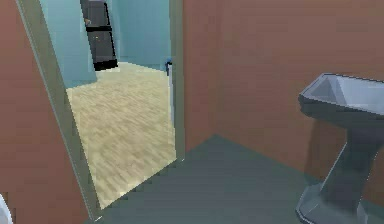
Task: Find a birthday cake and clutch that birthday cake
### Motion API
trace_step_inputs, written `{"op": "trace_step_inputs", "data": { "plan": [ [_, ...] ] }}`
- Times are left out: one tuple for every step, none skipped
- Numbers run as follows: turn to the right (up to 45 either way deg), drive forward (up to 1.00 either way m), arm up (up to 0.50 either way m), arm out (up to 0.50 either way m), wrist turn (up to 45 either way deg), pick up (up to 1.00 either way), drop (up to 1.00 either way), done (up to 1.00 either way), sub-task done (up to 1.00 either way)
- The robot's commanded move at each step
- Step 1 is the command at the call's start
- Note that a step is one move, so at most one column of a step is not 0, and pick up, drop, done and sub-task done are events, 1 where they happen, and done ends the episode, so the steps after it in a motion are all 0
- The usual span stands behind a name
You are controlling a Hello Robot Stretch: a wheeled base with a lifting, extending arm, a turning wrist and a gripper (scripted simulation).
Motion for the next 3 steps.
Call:
{"op": "trace_step_inputs", "data": {
  "plan": [
    [-3.0,0.00,0.00,0.00,0.0,0.00,0.00,0.00,0.00],
    [0.0,0.45,0.00,0.00,0.0,0.00,0.00,0.00,0.00],
    [-15.0,0.00,0.00,0.00,0.0,0.00,0.00,0.00,0.00]
  ]
}}
